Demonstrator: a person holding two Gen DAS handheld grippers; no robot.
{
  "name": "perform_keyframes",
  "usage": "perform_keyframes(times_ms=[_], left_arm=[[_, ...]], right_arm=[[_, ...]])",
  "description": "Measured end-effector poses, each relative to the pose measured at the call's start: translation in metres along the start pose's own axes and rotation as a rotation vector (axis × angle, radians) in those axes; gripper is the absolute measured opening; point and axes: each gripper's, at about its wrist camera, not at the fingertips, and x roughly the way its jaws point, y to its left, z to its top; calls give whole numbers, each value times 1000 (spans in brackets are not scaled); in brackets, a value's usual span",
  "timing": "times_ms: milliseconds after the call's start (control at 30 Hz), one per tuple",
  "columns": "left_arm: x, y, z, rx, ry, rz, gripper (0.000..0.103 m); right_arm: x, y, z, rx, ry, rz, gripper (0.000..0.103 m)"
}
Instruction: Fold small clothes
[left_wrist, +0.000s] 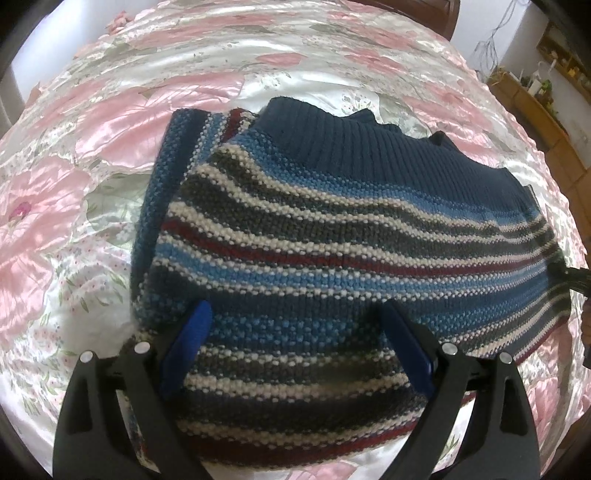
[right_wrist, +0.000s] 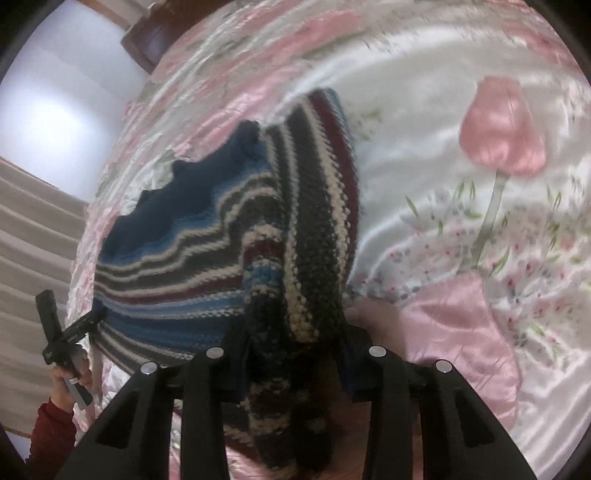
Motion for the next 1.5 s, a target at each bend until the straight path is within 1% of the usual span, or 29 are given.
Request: perform_keyframes(times_ms=[100, 400, 600, 733, 800, 833, 967, 1033, 1133, 1167, 1233, 1333, 1500], left_arm=[[1, 0, -1, 4, -1, -3, 92], [4, -2, -3, 2, -15, 10, 97], [6, -4, -1, -1, -8, 15, 99], [7, -4, 0, 9, 1, 7, 100], [8, -4, 0, 14, -2, 3, 100], [8, -4, -1, 14, -3, 2, 100], [5, -2, 0, -2, 0, -16, 100], [0, 0, 3, -25, -3, -35, 100], [-12, 11, 7, -97, -20, -96, 100], [-14, 13, 7, -108, -21, -108, 100], [-15, 15, 7, -108, -17, -116, 100], [-14, 14, 7, -80, -10, -110, 100], [-12, 16, 6, -91, -18, -123, 100]], right_arm=[[3, -1, -1, -4, -4, -1, 37], [9, 4, -4, -13, -3, -34, 37], [2, 13, 1, 33, 0, -58, 37], [-15, 43, 11, -8, -25, -71, 36], [-23, 65, 16, -33, -33, -64, 36], [-26, 82, 20, -59, -36, -60, 36], [-23, 130, 24, -149, -25, -73, 36], [-18, 153, 24, -194, -19, -81, 36], [-6, 184, 19, -262, -8, -95, 36], [-2, 192, 17, -279, -5, -102, 36], [7, 207, 15, -314, 7, -118, 36], [23, 229, 11, -371, 25, -143, 36], [52, 257, -1, -437, 71, -183, 36]])
